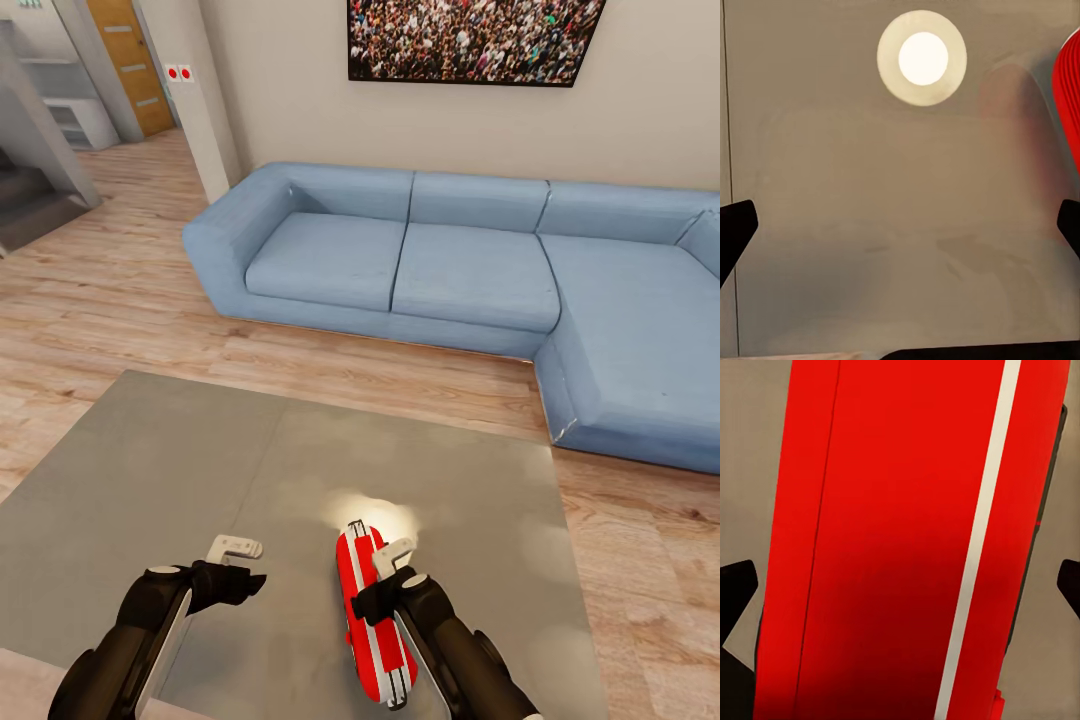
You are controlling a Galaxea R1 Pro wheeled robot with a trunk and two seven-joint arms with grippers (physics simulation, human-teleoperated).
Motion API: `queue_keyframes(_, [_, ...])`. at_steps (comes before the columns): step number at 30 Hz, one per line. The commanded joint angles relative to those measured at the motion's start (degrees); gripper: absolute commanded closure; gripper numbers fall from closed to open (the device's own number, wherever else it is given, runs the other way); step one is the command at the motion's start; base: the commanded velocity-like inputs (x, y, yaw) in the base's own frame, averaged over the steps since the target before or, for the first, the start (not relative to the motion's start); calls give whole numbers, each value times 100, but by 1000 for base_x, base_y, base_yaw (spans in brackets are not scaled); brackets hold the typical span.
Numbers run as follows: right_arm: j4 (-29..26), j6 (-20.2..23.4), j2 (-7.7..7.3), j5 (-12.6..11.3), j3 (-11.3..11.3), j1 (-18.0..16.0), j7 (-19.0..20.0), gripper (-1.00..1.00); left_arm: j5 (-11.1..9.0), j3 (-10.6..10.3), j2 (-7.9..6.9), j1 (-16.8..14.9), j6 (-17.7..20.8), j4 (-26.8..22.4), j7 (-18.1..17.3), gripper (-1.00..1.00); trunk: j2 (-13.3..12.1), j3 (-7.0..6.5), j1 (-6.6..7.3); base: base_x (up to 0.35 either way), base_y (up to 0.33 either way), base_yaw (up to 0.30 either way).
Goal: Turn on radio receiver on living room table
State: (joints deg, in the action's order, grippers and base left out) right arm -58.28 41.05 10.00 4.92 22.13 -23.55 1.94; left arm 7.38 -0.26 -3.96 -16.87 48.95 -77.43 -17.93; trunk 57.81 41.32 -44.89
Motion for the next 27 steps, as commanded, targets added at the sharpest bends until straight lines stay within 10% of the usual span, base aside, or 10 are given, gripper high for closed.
queue_keyframes(1, [0,0,0,0,-2,0,0,-100,0,0,0,0,0,0,0,-100,0,0,0,0,0,0])
queue_keyframes(24, [349,-314,0,0,-7,-53,0,-100,0,0,0,0,0,0,0,-100,0,0,0,0,0,0])
queue_keyframes(25, [350,-315,0,0,-7,-53,0,100,-1,0,0,0,0,0,0,-100,0,0,0,0,0,0])
queue_keyframes(27, [359,-320,0,0,-7,-53,0,100,-1,0,0,0,0,0,0,-100,0,0,0,0,0,0])
